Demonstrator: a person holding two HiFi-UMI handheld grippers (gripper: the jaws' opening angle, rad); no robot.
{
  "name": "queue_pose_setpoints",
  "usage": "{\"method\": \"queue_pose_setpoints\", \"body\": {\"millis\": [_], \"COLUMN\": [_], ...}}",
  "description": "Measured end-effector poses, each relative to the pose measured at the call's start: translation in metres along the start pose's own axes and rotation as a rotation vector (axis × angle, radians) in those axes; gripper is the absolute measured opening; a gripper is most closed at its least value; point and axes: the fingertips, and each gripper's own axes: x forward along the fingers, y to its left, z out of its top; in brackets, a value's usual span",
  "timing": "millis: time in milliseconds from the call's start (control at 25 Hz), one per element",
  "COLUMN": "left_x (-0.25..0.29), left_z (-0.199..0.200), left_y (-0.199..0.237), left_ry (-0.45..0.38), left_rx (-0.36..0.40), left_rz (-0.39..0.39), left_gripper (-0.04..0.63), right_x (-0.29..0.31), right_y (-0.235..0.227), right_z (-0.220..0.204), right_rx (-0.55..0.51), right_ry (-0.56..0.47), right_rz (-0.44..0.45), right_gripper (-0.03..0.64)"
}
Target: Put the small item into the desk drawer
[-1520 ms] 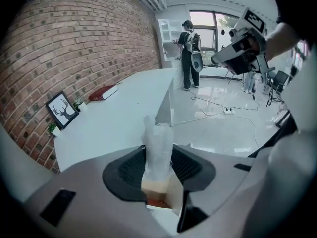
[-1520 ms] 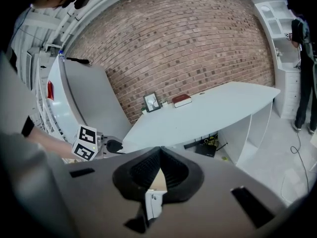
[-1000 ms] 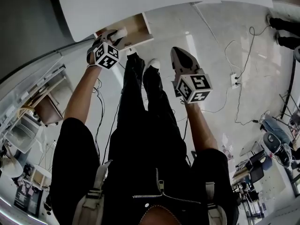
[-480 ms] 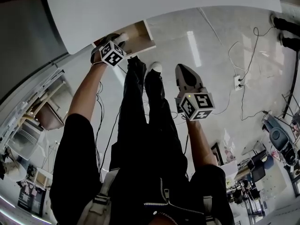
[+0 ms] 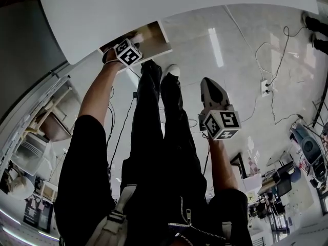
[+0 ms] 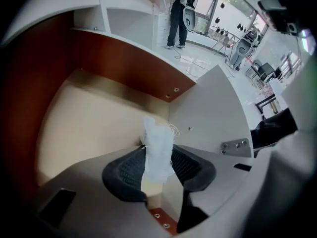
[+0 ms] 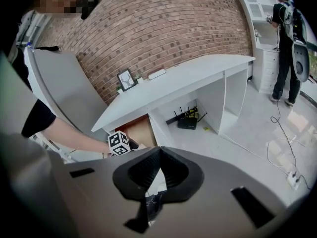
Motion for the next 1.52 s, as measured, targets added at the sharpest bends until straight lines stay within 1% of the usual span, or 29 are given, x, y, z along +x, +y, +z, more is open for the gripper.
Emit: {"method": "queue_pose_setpoints", "body": {"millis": [200,480,560,720,920,1040,1120,1200,1280,1400,1520], "left_x": [0.021,0.032,0.035,0.028,0.008,-0.012,-0.03,-0.054,-0.077,-0.101,-0.127], "left_z": [0.002,-0.001,-0.001,-0.003,-0.008,0.001,0.006,0.01,0.015,0.021,0.025], "left_y": [-0.004,-0.006,-0.007,-0.007,-0.009,-0.01,-0.01,-0.006,0.0,0.001,-0.003], "left_ry": [0.019,0.054,0.046,0.041,0.039,-0.013,-0.046,-0.082,-0.118,-0.163,-0.197], "left_rx": [0.007,-0.003,-0.014,-0.022,-0.03,-0.028,-0.043,-0.065,-0.086,-0.12,-0.143], "left_rz": [-0.029,-0.054,-0.065,-0.071,-0.061,-0.039,-0.031,-0.018,0.003,0.025,0.039], "left_gripper": [0.17,0.172,0.172,0.173,0.176,0.176,0.165,0.124,0.103,0.049,0.029], "right_x": [0.003,0.0,-0.001,-0.002,0.0,0.001,0.0,-0.001,0.001,0.005,0.004], "right_y": [-0.006,-0.017,-0.02,-0.023,-0.017,-0.011,-0.005,0.005,0.014,0.016,0.023], "right_z": [-0.012,-0.025,-0.025,-0.02,-0.007,0.001,0.008,0.018,0.031,0.045,0.063], "right_rx": [-0.001,0.01,0.005,-0.001,-0.017,-0.056,-0.071,-0.086,-0.106,-0.132,-0.154], "right_ry": [0.03,0.048,0.047,0.038,0.018,0.012,0.009,0.002,-0.01,-0.022,-0.044], "right_rz": [-0.005,-0.034,-0.041,-0.05,-0.034,-0.021,-0.008,0.006,0.023,0.037,0.054], "right_gripper": [0.006,0.006,0.006,0.006,0.006,0.006,0.006,0.006,0.006,0.006,0.006]}}
